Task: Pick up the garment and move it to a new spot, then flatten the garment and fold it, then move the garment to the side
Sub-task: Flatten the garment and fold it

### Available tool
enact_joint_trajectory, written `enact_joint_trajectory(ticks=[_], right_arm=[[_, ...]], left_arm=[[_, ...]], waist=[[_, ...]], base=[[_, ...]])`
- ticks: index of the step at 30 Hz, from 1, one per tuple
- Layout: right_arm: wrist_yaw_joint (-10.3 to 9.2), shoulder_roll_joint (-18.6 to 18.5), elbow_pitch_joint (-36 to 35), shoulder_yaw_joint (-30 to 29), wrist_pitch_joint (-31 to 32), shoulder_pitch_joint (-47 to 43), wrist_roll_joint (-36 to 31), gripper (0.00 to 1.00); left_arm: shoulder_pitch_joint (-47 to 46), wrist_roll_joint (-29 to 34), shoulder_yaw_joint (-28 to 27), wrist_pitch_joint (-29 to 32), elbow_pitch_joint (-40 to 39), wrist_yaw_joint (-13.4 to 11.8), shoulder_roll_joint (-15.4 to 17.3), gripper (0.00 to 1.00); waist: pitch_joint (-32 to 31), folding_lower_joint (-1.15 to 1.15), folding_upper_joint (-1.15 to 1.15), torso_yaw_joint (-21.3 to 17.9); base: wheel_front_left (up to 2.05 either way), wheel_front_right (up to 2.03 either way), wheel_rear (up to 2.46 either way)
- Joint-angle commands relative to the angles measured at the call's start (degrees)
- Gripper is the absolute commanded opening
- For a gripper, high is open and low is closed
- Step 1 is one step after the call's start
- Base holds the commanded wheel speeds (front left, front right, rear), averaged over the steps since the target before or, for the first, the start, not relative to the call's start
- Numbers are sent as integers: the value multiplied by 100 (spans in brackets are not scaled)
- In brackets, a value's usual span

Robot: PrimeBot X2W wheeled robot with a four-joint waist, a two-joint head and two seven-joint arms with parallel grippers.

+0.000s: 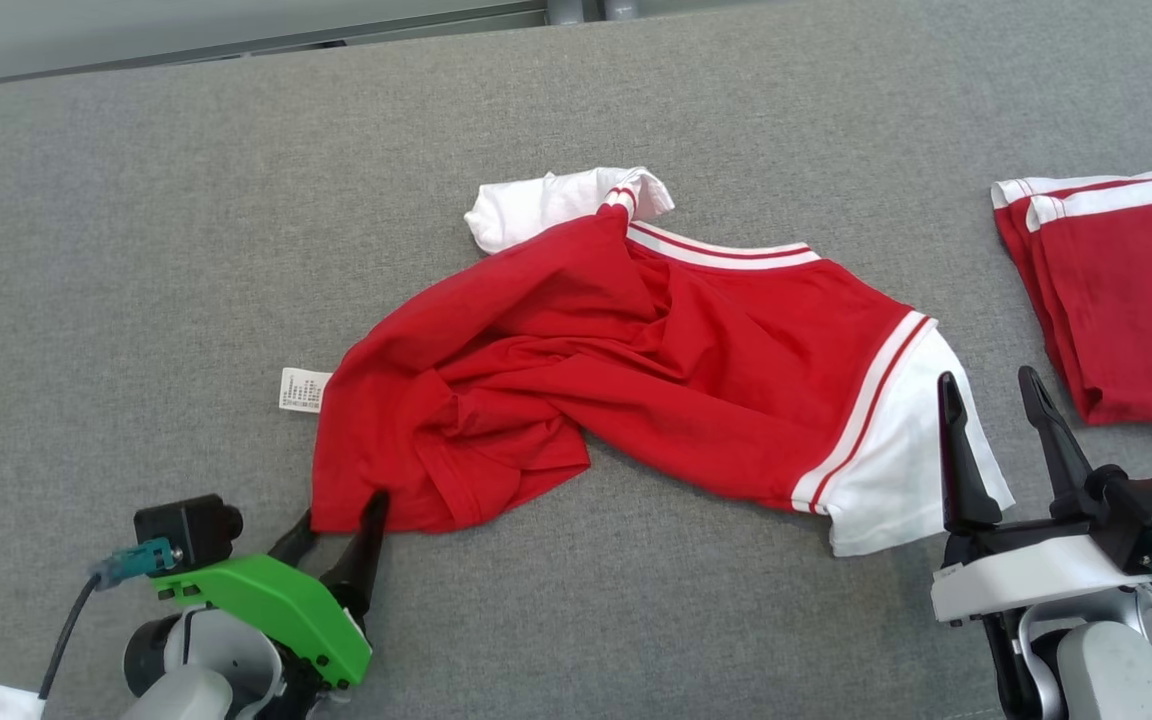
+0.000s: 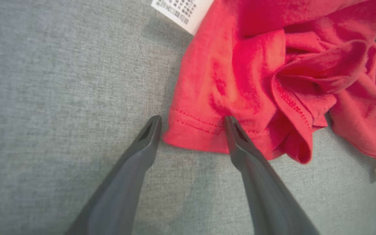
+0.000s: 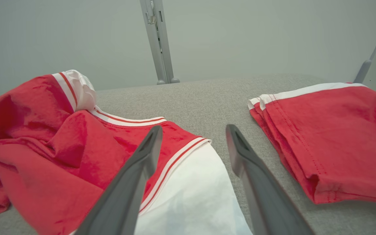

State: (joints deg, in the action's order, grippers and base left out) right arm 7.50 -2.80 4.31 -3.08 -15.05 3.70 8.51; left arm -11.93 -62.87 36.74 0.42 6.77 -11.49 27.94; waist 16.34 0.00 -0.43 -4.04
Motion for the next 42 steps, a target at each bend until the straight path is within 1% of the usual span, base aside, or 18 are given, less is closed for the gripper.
enact_joint_trajectory(ticks=[1,2,3,5,7,11,15,19,23,27,29,32,34,35,37,39,40,42], right_arm=[[-2,-18,5,-4,-18,-16,-29,100],[-2,-18,10,6,-17,-11,-20,100],[-2,-17,16,18,-17,-5,-12,100],[-2,-17,33,30,-17,5,3,100],[-2,-18,45,26,-18,-5,30,100],[-2,-18,79,-30,-17,-137,63,100],[-2,-17,136,-56,-18,-247,118,100],[-2,-17,191,-76,-18,-343,172,100],[-2,-17,218,-87,-18,-355,211,100],[-2,-18,205,-88,-18,-341,239,100],[-2,-17,223,-58,-17,-311,218,100],[-2,-18,229,-46,-17,-256,183,100],[-2,-18,219,-14,-18,-188,149,100],[-2,-17,211,8,-18,-150,136,100],[-2,-18,192,25,-17,-80,95,100],[-2,-17,184,56,-18,-12,24,100],[-2,-17,180,77,-17,26,3,100],[-2,-17,169,124,-17,92,-38,100]], left_arm=[[-100,-52,15,2,62,51,-70,100],[-163,-26,-14,-68,121,99,-110,67],[-221,13,-17,-100,172,140,-123,2],[-322,65,36,-86,196,261,-119,0],[-479,231,64,-99,101,305,46,0],[-593,425,-53,-62,-512,202,395,0],[-608,530,-184,125,-1572,23,874,0],[-615,579,-230,499,-2823,-116,1322,0],[-710,604,-177,968,-3917,-228,1650,0],[-788,384,-118,1365,-4638,-286,1753,0],[-916,391,-216,1527,-4619,-333,1939,0],[-966,174,-288,1610,-4433,-298,1880,0],[-1120,65,-438,1704,-3994,-248,2008,0],[-1177,-71,-505,1715,-3707,-214,1967,0],[-1353,-126,-557,1793,-3059,-36,2000,0],[-1600,-247,-570,1847,-2296,201,1870,0],[-1761,-181,-535,1855,-1927,343,1851,0],[-2060,-68,-496,1813,-1146,529,1741,0]], waist=[[2,0,43,-9],[2,0,43,-15],[-1,0,43,-25],[-17,0,43,-45],[-50,0,43,-71],[-173,0,43,-72],[-360,0,43,-37],[-514,0,43,38],[-580,0,43,120],[-527,0,43,186],[-454,0,43,212],[-368,0,43,227],[-257,0,43,211],[-205,0,43,192],[-78,0,43,156],[54,0,43,125],[111,0,43,99],[219,0,43,27]], base=[[0,0,0],[0,0,0],[0,0,0],[0,0,0],[0,0,0],[0,0,0],[0,0,0],[0,0,0],[0,0,0],[0,0,0],[0,0,0],[0,0,0],[0,0,0],[0,0,0],[0,0,0],[0,0,0],[0,0,0],[0,0,0]])
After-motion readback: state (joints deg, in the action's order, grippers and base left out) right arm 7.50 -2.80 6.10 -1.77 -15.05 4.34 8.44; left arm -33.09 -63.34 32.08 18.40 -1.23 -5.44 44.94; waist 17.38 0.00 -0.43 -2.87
